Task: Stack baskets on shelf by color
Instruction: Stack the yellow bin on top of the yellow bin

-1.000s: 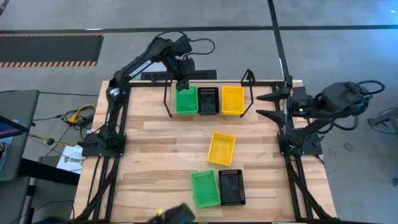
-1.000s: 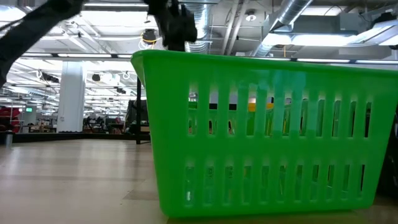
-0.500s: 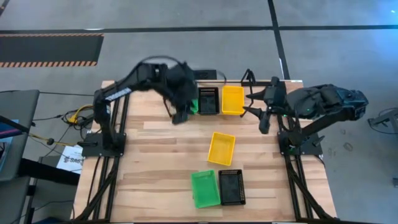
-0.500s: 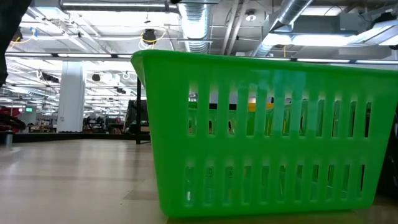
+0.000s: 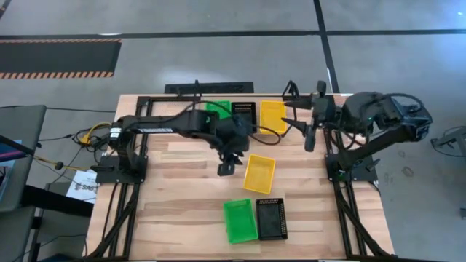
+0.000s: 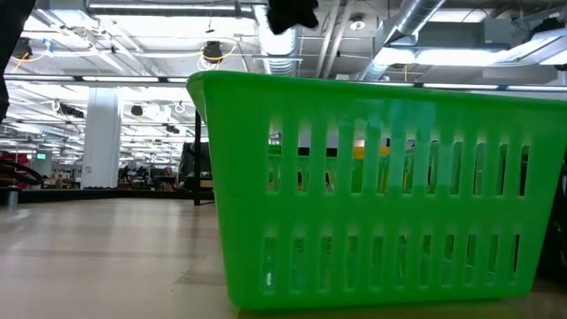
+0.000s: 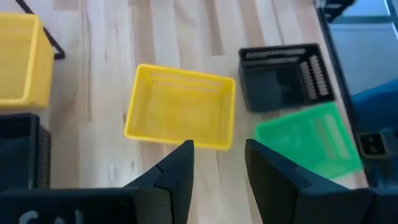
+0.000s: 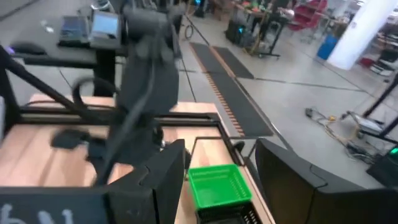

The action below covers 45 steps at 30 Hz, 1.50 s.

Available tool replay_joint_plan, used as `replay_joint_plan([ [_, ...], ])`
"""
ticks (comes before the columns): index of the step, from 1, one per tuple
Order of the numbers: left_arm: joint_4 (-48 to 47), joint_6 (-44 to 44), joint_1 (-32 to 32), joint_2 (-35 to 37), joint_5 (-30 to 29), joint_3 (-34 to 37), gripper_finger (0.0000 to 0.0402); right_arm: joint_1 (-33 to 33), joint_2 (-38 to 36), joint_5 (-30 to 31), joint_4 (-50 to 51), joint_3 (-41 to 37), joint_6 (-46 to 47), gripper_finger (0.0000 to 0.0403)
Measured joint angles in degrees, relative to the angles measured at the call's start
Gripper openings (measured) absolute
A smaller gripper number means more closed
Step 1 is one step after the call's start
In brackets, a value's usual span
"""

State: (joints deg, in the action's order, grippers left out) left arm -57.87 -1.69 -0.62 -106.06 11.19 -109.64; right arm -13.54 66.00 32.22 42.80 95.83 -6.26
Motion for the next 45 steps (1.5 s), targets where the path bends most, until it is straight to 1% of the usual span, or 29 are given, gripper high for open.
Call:
replay_joint_plan([
  [2, 3.6, 0.5, -0.2, 0.0, -1.5, 3.2, 0.0129, -0.5, -1.0, -1.6, -0.4, 0.0, 0.2, 0.0216],
  [4, 6.6, -0.4, -0.2, 0.0, -5.4, 5.4, 0.0129, -1.3, -2.0, -4.1, -2.0, 0.0, 0.1, 0.0216],
  [7, 10.1, -6.9, -0.3, 0.1, -12.2, 8.5, 0.0129, -3.0, -3.7, -10.6, -6.0, 0.0, -1.2, 0.0216],
  [8, 10.7, -9.1, -0.3, 0.0, -13.1, 9.5, 0.0129, -3.7, -4.2, -13.0, -7.9, 0.0, -1.7, 0.0216],
  [10, 13.1, -12.1, -0.5, 0.0, -12.9, 11.3, 0.0129, -5.2, -5.2, -17.1, -10.4, 0.0, -2.4, 0.0216],
  [12, 15.5, -12.7, -0.9, 0.0, -10.2, 12.9, 0.0129, -6.8, -5.8, -20.3, -12.8, 0.0, -3.1, 0.0216],
  [14, 18.6, -12.7, -1.4, 0.0, -7.0, 14.7, 0.0129, -8.4, -6.5, -22.6, -14.3, 0.0, -3.8, 0.0216],
  [16, 21.7, -12.8, -2.0, 0.0, -5.9, 16.2, 0.0129, -10.2, -6.7, -24.3, -16.5, 0.0, -4.9, 0.0216],
  [20, 24.4, -14.5, -2.9, -1.5, -7.2, 16.4, 0.0129, -13.6, -6.9, -25.8, -19.4, 0.0, -8.3, 0.0216],
  [26, 21.1, -14.6, -3.1, -5.0, -4.6, 16.6, 0.0129, -17.8, -6.7, -26.3, -22.7, 0.0, -10.8, 0.0216],
  [30, 21.1, -13.8, -2.5, -7.0, -4.2, 16.6, 0.0129, -19.1, -6.8, -26.3, -23.8, 0.0, -11.0, 0.0216],
  [32, 23.3, -15.1, -2.1, -8.0, -4.6, 16.3, 0.0129, -19.1, -6.8, -26.3, -23.8, 0.0, -11.6, 0.0216],
  [33, 22.6, -16.0, -1.9, -8.3, -4.8, 16.4, 0.0129, -19.1, -6.8, -26.3, -23.8, 0.0, -11.9, 0.0216],
  [36, 21.9, -20.2, -1.2, -9.7, -5.0, 16.5, 0.0129, -19.1, -7.0, -26.3, -23.7, 0.0, -11.8, 0.0216],
  [39, 18.4, -25.9, -0.1, -9.5, -5.9, 16.4, 0.0129, -19.1, -7.4, -26.3, -23.7, 0.0, -11.8, 0.0216],
  [40, 16.8, -28.6, 0.3, -9.5, -6.8, 16.3, 0.0129, -19.1, -7.4, -26.3, -23.7, 0.0, -11.8, 0.0216],
  [42, 12.8, -34.2, 1.2, -9.4, -11.1, 16.4, 0.0129, -19.1, -7.4, -26.3, -23.5, 0.0, -11.7, 0.0216],
  [45, 11.5, -43.5, 2.6, -9.2, -15.5, 16.4, 0.0129, -19.1, -7.4, -26.3, -23.2, 0.0, -11.3, 0.0216],
])
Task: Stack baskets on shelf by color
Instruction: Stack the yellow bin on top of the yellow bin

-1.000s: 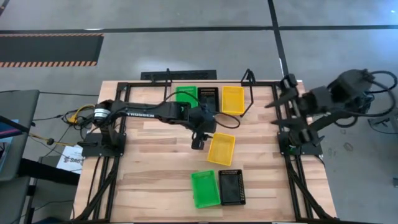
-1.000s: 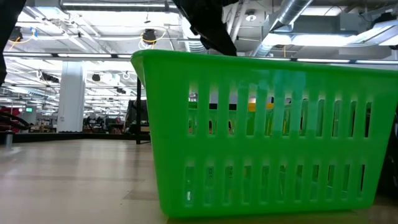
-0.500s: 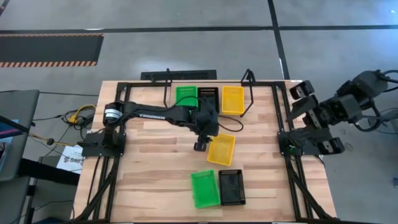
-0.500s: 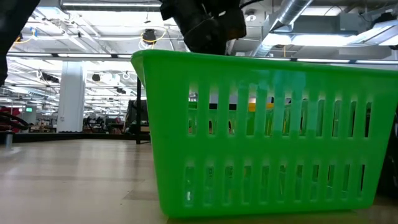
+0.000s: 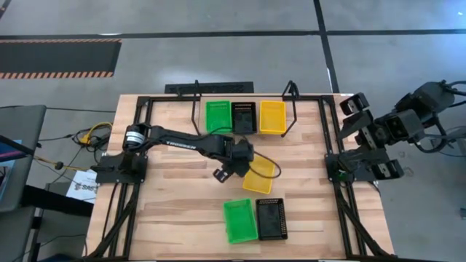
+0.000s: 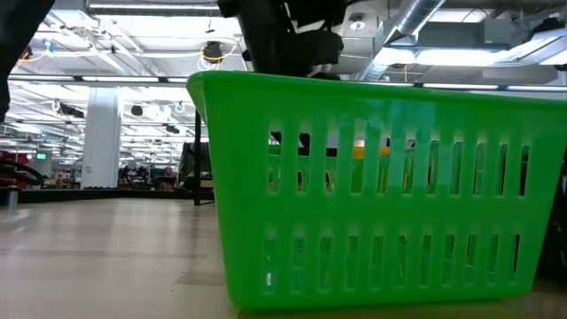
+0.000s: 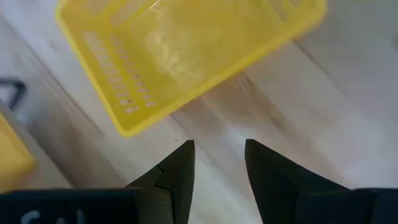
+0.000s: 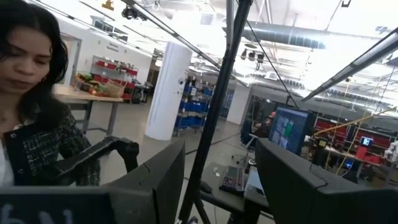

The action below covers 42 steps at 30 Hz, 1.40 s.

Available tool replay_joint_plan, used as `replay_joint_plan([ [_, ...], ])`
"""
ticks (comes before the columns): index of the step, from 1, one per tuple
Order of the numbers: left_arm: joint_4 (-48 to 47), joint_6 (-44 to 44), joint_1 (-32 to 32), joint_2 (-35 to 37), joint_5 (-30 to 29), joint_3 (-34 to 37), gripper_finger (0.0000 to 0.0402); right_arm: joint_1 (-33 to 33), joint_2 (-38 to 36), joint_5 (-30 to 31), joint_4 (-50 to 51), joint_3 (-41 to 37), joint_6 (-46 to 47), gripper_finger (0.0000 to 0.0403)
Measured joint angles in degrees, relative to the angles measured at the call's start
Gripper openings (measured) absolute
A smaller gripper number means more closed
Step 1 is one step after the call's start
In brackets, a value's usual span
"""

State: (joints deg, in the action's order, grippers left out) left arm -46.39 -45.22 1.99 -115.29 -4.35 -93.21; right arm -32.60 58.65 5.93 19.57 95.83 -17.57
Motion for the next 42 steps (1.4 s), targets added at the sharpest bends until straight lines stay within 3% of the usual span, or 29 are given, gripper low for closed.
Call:
replay_joint_plan([
  [3, 1.0, -7.5, 1.4, -0.3, -1.5, 0.0, 0.0129, 0.0, 0.0, 0.0, 0.1, 0.0, 0.9, 0.0216],
  [8, 6.1, -11.5, 3.5, -0.6, -5.4, 0.0, 0.0129, 0.0, 0.0, 0.0, 0.1, 0.0, 1.2, 0.0216],
  [23, 6.5, -21.2, 4.3, -3.2, -4.7, 0.0, 0.0122, 0.0, 0.6, 0.1, 0.0, 0.0, 2.7, 0.0216],
  [42, 13.9, -24.2, 3.7, -6.0, -5.1, 0.0, 0.0107, 0.0, 0.7, 0.1, 0.1, 0.0, 5.6, 0.0216],
])
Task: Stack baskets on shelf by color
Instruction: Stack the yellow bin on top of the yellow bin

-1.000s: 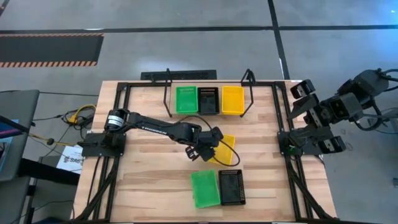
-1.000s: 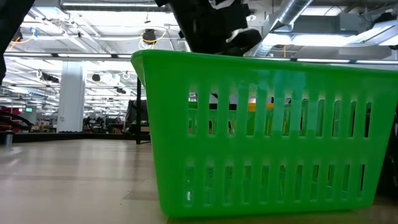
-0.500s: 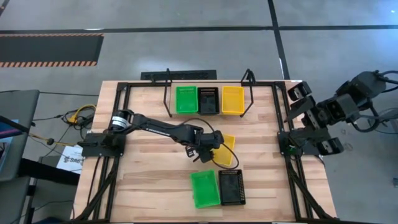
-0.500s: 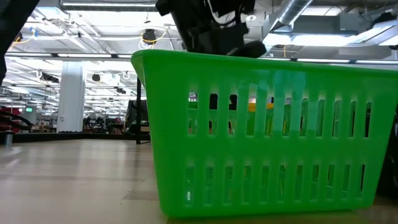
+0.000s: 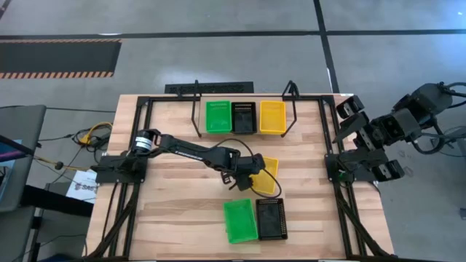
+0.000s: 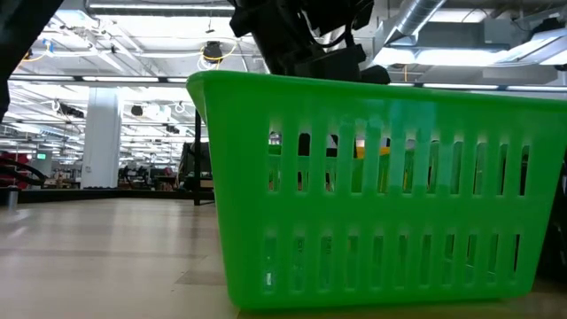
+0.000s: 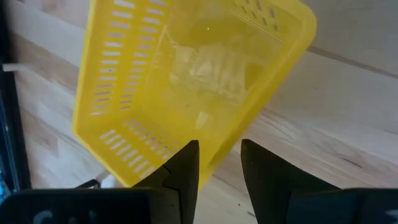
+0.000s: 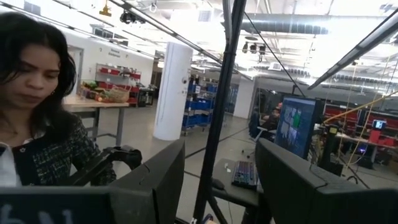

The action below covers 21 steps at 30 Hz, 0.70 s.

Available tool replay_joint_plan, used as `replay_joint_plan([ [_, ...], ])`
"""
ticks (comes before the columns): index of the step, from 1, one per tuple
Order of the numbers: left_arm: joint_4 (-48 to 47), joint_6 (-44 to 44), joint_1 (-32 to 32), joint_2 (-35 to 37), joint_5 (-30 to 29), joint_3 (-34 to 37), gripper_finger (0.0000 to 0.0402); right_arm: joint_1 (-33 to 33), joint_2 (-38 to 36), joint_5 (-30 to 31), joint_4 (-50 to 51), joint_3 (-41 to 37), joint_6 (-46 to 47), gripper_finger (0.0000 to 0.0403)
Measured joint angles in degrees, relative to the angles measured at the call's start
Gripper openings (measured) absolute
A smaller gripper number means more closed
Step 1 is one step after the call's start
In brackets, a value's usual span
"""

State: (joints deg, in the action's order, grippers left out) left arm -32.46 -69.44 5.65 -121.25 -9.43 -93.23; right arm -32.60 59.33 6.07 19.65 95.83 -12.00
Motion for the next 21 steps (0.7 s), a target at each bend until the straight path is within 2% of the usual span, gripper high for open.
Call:
replay_joint_plan([
  [4, 1.5, 0.6, -0.1, 0.0, -0.4, 0.0, 0.009, 0.0, 0.0, 0.0, 0.0, 0.0, 0.1, 0.0216],
  [8, 1.4, 3.2, -0.1, 0.0, 0.1, 0.0, 0.0027, 0.0, 0.0, 0.0, 0.0, 0.0, 0.1, 0.0216],
  [10, 1.2, 4.7, -0.1, 0.0, 0.1, 0.0, 0.0009, 0.0, 0.0, 0.0, 0.0, 0.0, 0.1, 0.0216],
  [21, -3.9, 13.2, -0.1, 0.1, -1.9, 0.0, 0.0, 0.0, 0.0, 0.0, 0.0, 0.0, 0.1, 0.0216],
])
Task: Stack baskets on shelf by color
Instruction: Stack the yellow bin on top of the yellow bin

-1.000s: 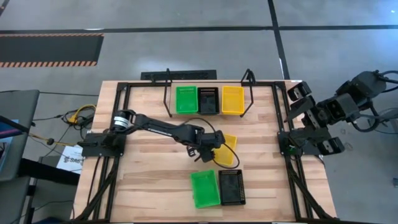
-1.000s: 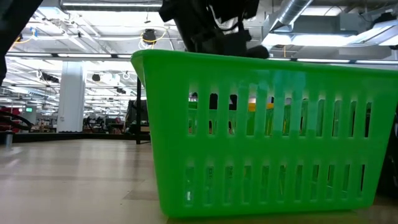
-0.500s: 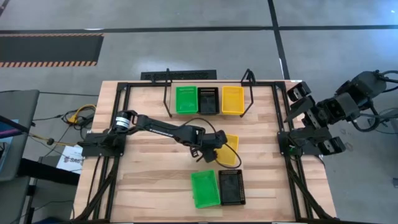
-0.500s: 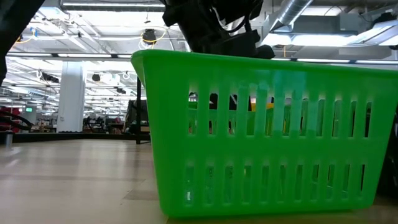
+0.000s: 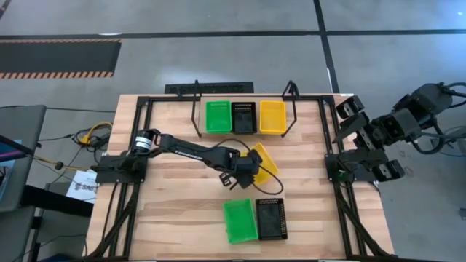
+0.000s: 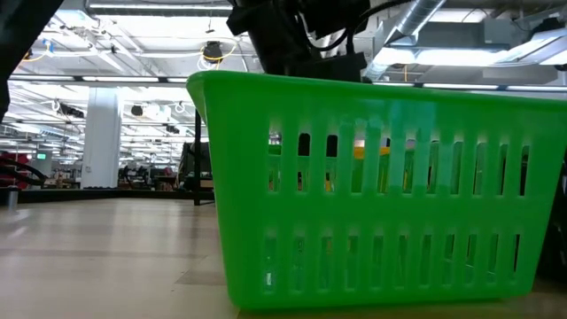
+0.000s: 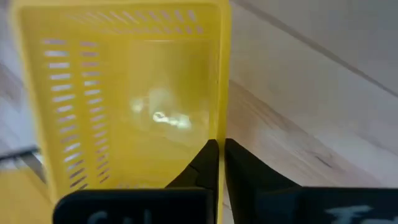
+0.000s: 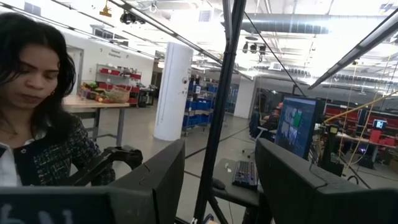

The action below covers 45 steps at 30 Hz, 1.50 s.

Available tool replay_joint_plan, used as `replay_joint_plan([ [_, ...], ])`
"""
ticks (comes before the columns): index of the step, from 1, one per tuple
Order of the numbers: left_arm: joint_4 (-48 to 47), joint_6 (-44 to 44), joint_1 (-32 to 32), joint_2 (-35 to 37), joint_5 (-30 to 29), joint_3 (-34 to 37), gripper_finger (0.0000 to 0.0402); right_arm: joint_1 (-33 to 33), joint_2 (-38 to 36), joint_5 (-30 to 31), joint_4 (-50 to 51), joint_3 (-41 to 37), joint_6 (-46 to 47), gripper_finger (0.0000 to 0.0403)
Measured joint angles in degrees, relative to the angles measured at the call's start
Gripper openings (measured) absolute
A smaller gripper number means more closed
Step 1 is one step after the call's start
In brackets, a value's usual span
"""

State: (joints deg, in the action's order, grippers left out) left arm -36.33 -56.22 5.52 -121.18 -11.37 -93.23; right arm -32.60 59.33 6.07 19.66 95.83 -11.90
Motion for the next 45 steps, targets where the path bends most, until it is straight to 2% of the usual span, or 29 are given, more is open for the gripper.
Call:
replay_joint_plan([
  [5, -8.0, 11.8, -0.1, 0.0, -0.5, -5.4, 0.0, 0.1, 0.0, 1.1, 1.9, 0.0, -0.1, 0.0216],
  [9, -13.7, 19.0, -0.7, 0.5, -0.5, -13.4, 0.0, 0.6, 0.0, 10.2, 7.7, 0.0, 0.2, 0.0213],
  [13, -20.8, 22.3, -1.2, 1.6, 0.7, -22.0, 0.0001, 1.7, 0.0, 17.4, 12.1, 0.0, 3.5, 0.0204],
  [19, -32.3, 25.5, -0.6, 2.9, -0.1, -27.8, 0.0001, 3.6, 0.3, 18.3, 13.9, 0.0, 4.1, 0.019],
  [24, -38.5, 28.7, 0.2, 3.6, -2.9, -27.9, 0.0001, 4.9, -1.4, 20.8, 17.0, 0.0, 4.0, 0.0178],
  [30, -35.9, 30.8, 0.5, 3.6, 0.0, -24.5, 0.0, 6.0, -2.8, 21.5, 18.0, 0.0, 4.0, 0.0171],
  [38, -31.9, 35.1, 1.1, 3.4, 3.4, -13.1, 0.0, 6.0, -2.7, 21.0, 18.5, 0.0, 5.9, 0.0172],
  [45, -31.7, 38.6, 1.6, 3.6, 3.6, -12.1, 0.0, 6.0, -2.7, 20.8, 19.1, 0.0, 5.9, 0.0169],
])
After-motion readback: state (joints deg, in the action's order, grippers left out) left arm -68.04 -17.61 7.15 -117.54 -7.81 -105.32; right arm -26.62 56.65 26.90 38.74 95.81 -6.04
